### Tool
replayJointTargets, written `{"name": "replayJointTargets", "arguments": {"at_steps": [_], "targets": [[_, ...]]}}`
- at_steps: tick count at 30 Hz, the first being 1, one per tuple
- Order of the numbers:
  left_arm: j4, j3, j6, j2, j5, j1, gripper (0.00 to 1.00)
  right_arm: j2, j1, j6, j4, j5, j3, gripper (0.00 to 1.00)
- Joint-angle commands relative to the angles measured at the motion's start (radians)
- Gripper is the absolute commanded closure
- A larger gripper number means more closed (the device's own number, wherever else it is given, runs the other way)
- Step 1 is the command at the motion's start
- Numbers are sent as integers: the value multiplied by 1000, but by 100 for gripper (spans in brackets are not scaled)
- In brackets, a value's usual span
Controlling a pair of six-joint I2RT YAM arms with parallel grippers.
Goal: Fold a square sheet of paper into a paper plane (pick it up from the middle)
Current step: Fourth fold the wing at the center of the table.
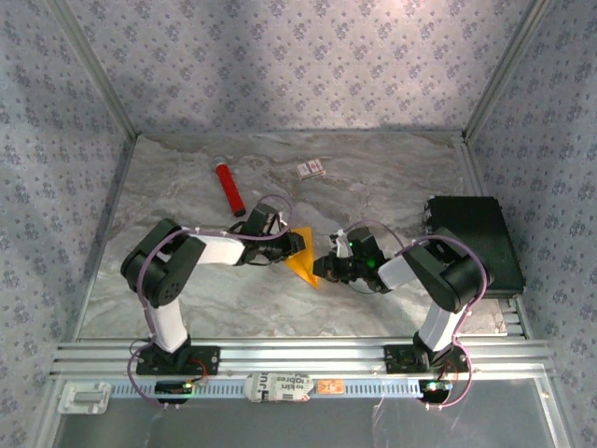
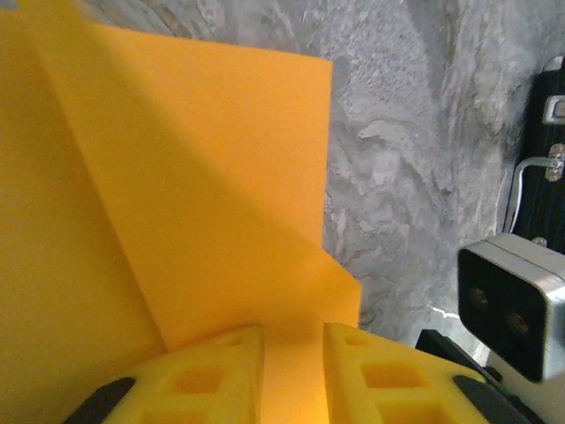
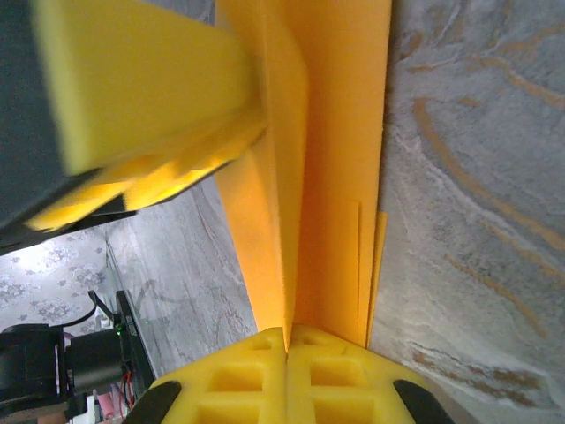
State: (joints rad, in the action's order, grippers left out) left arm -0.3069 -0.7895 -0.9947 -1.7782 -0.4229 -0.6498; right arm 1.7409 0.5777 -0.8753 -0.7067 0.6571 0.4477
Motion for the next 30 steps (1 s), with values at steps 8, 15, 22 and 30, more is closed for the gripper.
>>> {"name": "replayJointTargets", "arguments": {"at_steps": [8,15,22,30], "targets": [[89,80,7,89,52,39,84,30,-2,23,166,-48,-19,96],[131,59,-4,25,7,39,90,21,0,15,160,-51,-21,96],[143,128,-41,58,25,32,93,-19,18,5,162,-50,-21,94],[108,184,-78,96,54,21,93,-46,42,15,202,-53,-7,93]]}}
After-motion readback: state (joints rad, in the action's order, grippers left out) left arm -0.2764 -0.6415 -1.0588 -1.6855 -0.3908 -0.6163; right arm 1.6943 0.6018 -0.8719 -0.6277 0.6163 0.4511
